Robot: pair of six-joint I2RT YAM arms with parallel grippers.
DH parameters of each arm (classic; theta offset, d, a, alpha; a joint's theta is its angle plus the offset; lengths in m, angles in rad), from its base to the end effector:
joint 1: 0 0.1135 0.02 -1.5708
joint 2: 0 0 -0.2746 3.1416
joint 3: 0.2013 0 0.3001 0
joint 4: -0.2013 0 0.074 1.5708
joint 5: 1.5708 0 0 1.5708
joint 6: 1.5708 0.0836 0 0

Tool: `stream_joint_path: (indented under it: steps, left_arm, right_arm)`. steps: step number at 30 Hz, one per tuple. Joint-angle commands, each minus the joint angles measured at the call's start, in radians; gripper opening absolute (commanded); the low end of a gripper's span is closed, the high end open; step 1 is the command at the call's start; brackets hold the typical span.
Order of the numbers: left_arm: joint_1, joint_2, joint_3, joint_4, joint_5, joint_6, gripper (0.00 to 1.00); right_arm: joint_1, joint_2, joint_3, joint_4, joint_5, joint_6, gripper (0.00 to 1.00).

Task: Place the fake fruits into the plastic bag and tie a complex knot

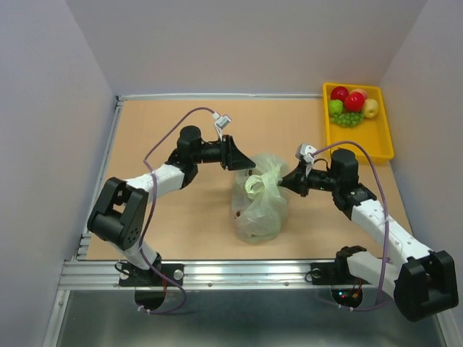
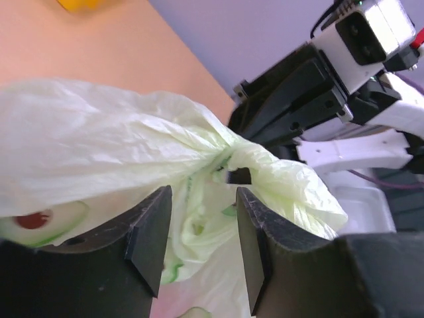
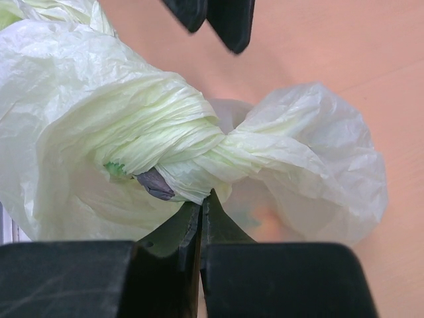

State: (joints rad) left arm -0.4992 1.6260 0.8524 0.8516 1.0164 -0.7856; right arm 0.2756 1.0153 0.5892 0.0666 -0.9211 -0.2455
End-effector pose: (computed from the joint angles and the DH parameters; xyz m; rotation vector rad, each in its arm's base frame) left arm 0.3216 -0.2563 0.2344 0.7084 1.6808 -1.7090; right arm 0.2555 0.1414 0.2361 -1.0480 1.5603 0.9004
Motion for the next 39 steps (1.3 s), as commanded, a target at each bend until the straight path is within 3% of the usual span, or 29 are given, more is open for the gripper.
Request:
stream_joint_path:
  steps: [1,3,4,5,8,12,15,18,23,28,36,38,39]
  left_arm:
    - [0.083,-0.107,0.115,-0.466,-0.009,0.510,0.54]
    - [0.148,-0.138,0.164,-0.705,-0.009,0.685,0.54]
    - [0.162,-0.147,0.236,-0.805,-0.018,0.899,0.54]
    - [0.169,-0.156,0.273,-0.994,-0.022,1.025,0.54]
    - [0.163,-0.196,0.401,-1.292,-0.050,1.388,0.55]
    - [0.100,-0.247,0.485,-1.505,-0.150,1.611,0.63]
    - [-0.034,-0.297,0.482,-1.513,-0.298,1.622,0.64]
    - [-0.185,-0.351,0.438,-1.449,-0.452,1.591,0.78]
    - [-0.353,-0.348,0.461,-1.418,-0.617,1.557,0.80]
    - [-0.452,-0.295,0.510,-1.424,-0.720,1.537,0.81]
    - [-0.495,-0.223,0.539,-1.390,-0.814,1.496,0.81]
    - [-0.495,-0.204,0.557,-1.395,-0.835,1.499,0.67]
    - [-0.495,-0.187,0.566,-1.399,-0.848,1.505,0.29]
  right_arm:
    - [0.004,0.000,0.087,-0.062,0.021,-0.072,0.00]
    - [0.005,0.005,0.104,-0.103,0.024,-0.095,0.01]
    - [0.004,0.006,0.110,-0.114,0.025,-0.101,0.00]
    - [0.004,0.008,0.115,-0.132,0.028,-0.113,0.00]
    - [0.004,0.005,0.127,-0.160,0.030,-0.126,0.00]
    - [0.002,0.014,0.144,-0.188,0.036,-0.136,0.00]
    - [0.004,0.029,0.161,-0.205,0.042,-0.138,0.00]
    - [0.004,0.043,0.178,-0.217,0.050,-0.140,0.00]
    - [0.005,0.052,0.192,-0.231,0.054,-0.141,0.00]
    - [0.007,0.060,0.204,-0.240,0.060,-0.138,0.00]
    - [0.007,0.065,0.213,-0.251,0.054,-0.146,0.00]
    - [0.007,0.062,0.215,-0.255,0.057,-0.149,0.00]
    - [0.007,0.057,0.213,-0.260,0.062,-0.156,0.00]
